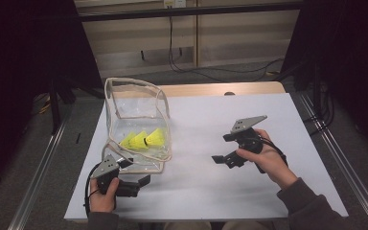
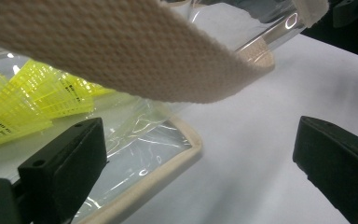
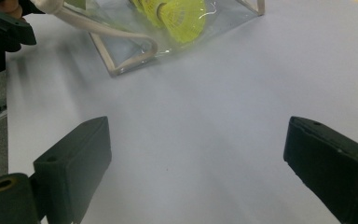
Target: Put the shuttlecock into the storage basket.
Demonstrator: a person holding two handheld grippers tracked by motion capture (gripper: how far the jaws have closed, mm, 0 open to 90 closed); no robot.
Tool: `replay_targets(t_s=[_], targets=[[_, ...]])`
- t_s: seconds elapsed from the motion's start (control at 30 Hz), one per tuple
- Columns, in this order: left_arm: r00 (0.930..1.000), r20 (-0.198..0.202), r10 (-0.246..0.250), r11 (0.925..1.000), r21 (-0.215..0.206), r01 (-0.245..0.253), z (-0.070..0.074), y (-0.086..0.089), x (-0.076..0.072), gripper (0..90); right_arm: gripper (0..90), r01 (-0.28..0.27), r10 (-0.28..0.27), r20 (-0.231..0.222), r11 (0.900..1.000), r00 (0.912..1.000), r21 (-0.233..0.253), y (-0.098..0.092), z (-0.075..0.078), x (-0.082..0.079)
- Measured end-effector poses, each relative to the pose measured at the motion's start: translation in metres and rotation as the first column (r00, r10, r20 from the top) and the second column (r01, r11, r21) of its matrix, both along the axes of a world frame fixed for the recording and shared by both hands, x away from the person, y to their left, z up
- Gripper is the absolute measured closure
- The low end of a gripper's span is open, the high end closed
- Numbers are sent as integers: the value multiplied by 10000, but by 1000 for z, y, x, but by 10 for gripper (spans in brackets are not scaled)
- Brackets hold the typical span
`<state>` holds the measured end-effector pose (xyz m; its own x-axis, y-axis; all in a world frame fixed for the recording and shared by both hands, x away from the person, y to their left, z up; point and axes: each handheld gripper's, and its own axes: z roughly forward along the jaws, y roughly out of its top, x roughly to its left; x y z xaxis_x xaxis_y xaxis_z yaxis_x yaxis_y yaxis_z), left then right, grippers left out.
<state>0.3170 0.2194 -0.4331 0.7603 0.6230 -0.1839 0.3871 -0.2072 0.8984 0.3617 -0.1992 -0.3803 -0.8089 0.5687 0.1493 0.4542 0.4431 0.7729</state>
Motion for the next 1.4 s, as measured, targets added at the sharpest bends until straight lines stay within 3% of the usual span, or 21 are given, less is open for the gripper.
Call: replay_targets(t_s=[0.77,1.4], targets=[[10000,-36,21,10000,67,-21,0,-1,0,26,74,591,-590,127,9982,9982,-52,-38,-19,-18],[10000,-52,22,10000,68,-22,0,0,0,26,74,914,-913,74,9958,9958,-86,-52,-38,-29]])
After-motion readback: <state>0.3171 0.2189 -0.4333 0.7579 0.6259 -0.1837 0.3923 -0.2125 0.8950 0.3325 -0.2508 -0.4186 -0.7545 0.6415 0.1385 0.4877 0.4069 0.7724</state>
